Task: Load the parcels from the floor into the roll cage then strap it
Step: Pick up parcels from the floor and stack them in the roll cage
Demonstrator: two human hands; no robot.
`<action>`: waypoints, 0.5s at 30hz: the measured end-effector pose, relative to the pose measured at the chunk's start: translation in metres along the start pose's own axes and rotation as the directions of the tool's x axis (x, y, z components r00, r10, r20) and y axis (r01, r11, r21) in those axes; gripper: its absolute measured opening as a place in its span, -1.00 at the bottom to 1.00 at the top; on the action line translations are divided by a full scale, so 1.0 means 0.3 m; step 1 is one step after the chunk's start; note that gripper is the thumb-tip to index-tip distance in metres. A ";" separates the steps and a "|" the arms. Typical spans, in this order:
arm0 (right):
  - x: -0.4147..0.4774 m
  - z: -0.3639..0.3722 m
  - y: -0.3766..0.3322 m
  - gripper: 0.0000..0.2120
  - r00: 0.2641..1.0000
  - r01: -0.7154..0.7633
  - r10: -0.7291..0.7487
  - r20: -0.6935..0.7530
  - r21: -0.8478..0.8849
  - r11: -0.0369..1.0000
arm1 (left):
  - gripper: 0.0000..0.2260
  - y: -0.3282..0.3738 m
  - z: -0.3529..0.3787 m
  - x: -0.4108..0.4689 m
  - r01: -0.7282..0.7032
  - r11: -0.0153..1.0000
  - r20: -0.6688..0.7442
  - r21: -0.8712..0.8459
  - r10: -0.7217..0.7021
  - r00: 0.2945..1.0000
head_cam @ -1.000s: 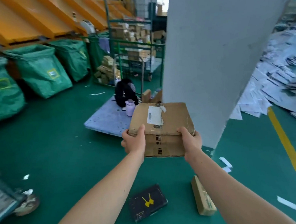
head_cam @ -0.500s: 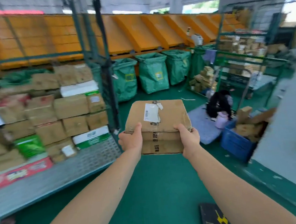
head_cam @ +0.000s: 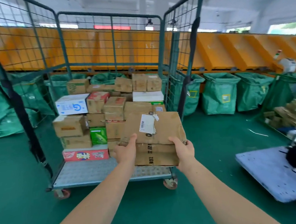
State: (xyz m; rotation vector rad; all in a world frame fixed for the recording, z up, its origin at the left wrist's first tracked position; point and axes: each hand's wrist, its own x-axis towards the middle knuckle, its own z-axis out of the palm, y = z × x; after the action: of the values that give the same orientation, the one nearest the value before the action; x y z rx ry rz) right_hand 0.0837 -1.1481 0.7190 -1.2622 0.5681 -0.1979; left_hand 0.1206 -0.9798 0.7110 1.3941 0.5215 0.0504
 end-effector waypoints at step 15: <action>0.717 0.517 -0.206 -0.27 0.996 0.022 -0.019 0.087 -0.029 0.999 | 0.14 0.325 0.234 0.706 -0.042 0.996 0.029 -0.074 0.044 0.999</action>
State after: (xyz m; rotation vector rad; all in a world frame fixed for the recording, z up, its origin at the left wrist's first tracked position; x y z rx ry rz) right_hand 0.3546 -1.1321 0.7429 -1.3000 0.4853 -0.1517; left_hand 0.3608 -0.9548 0.7411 1.3325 0.4598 0.0818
